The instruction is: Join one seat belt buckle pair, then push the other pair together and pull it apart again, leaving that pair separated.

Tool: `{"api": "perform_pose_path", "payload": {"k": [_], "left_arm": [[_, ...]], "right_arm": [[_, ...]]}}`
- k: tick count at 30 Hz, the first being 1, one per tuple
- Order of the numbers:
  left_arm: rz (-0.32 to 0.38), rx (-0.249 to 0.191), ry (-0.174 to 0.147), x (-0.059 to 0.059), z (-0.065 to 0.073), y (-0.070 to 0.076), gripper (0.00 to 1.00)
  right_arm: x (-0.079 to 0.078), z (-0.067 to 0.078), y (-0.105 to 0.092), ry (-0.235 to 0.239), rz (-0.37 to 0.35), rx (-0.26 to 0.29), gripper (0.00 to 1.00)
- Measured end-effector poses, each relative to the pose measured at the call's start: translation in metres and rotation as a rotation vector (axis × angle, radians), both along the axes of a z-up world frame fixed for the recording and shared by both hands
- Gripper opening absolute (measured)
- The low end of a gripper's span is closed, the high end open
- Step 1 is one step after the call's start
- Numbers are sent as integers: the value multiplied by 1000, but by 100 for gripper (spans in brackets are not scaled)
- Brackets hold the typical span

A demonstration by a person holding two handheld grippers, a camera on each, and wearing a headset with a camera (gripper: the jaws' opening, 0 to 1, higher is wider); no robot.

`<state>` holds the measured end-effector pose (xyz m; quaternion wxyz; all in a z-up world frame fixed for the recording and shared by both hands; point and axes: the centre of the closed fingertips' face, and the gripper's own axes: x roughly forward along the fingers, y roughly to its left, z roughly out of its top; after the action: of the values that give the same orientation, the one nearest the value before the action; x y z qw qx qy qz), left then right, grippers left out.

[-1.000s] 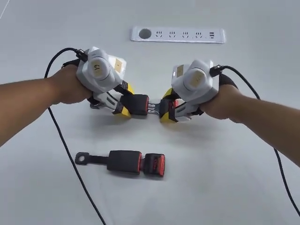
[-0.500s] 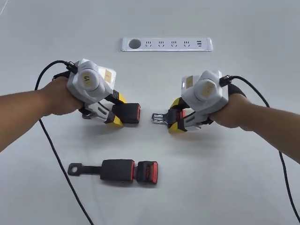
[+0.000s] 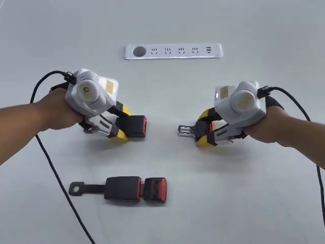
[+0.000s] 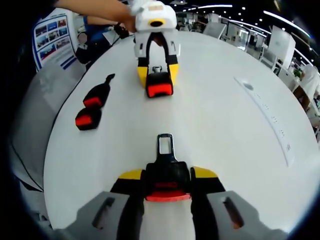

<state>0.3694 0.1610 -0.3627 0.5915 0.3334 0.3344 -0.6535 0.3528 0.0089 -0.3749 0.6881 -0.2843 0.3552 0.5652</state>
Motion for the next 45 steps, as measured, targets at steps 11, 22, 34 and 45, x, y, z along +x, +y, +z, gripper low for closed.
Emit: {"api": "perform_pose_path", "payload": {"k": [11,22,34,45], "left_arm": [[-1,4,-2,-1,0,0,34],[-25,35,-5,-2,1,0,36],[275,-116,100,-7,25,-9,86],[602,-316,36,-3,72,8,100]], "right_arm": [[-12,1,-10,5,-21,-1,35],[-12,5,-9,6,-19,-9,37],[11,33,-10,-109,-315,160,75],[11,78,-26,-227,-679,313,87]]}}
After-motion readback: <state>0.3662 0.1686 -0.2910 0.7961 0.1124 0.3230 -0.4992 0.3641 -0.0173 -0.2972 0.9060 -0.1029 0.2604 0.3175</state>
